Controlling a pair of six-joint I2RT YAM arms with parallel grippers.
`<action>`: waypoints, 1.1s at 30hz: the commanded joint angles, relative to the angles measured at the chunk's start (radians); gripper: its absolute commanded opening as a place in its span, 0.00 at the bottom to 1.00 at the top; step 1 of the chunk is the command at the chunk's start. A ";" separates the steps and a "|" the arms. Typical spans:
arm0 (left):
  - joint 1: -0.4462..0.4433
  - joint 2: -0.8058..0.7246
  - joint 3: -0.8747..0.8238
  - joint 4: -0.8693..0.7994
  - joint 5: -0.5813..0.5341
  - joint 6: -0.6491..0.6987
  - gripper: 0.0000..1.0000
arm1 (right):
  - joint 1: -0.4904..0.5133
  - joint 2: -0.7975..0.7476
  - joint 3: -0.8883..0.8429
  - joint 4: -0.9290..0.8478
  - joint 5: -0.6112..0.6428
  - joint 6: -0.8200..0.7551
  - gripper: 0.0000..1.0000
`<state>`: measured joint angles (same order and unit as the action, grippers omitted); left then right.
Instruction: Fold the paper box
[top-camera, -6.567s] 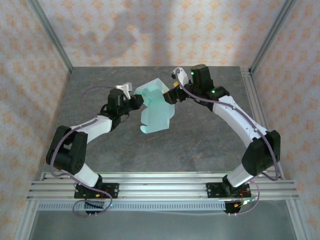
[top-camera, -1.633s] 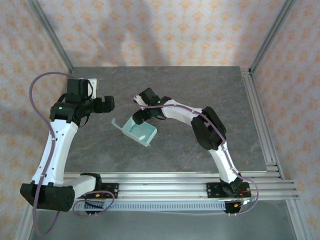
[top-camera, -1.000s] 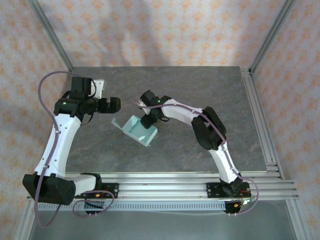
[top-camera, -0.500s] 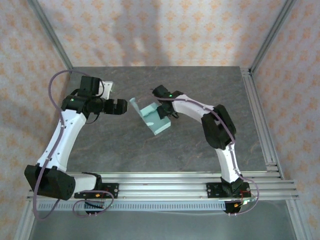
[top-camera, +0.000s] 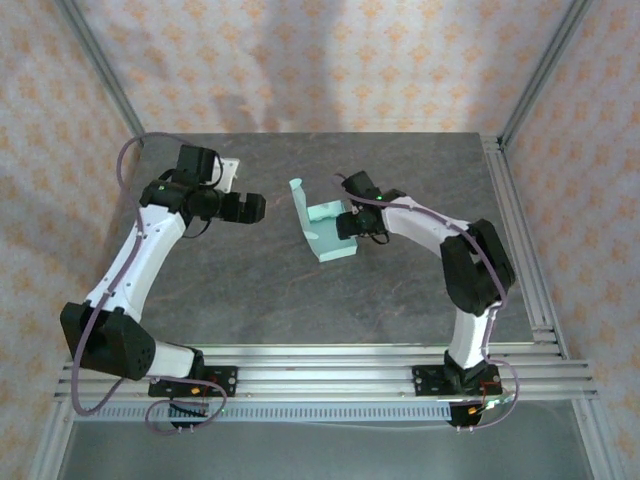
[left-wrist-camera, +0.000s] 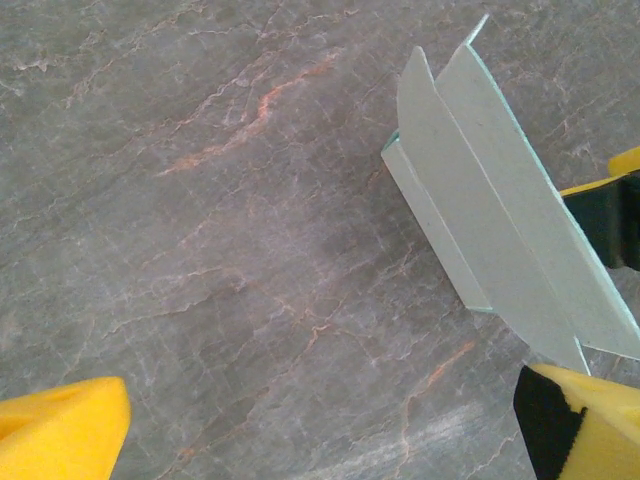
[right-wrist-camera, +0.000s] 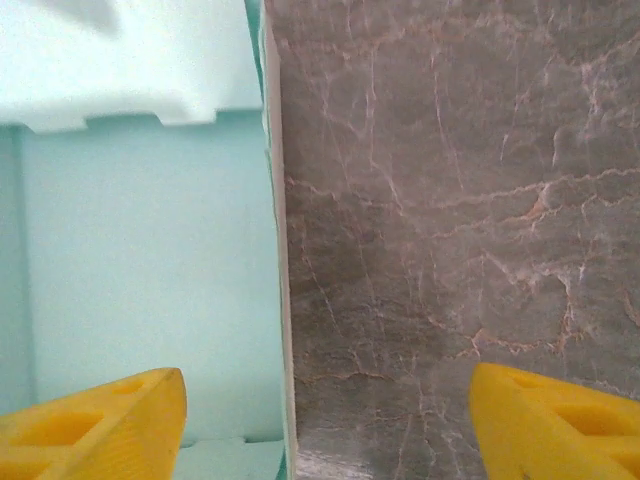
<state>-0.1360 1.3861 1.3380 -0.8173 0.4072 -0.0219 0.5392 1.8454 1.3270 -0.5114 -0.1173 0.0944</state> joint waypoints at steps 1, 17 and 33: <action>-0.005 0.004 -0.020 0.055 -0.029 -0.041 1.00 | -0.057 -0.089 -0.052 0.102 -0.055 0.052 0.74; -0.005 -0.044 -0.056 0.127 -0.223 -0.147 1.00 | -0.059 -0.054 -0.177 0.063 -0.012 0.020 0.53; 0.067 -0.098 -0.129 0.047 -0.398 -0.537 1.00 | 0.170 -0.037 -0.137 0.185 -0.073 0.086 0.65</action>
<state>-0.0689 1.2896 1.2179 -0.7219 0.0349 -0.4664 0.7105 1.8431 1.2022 -0.3740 -0.1890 0.1593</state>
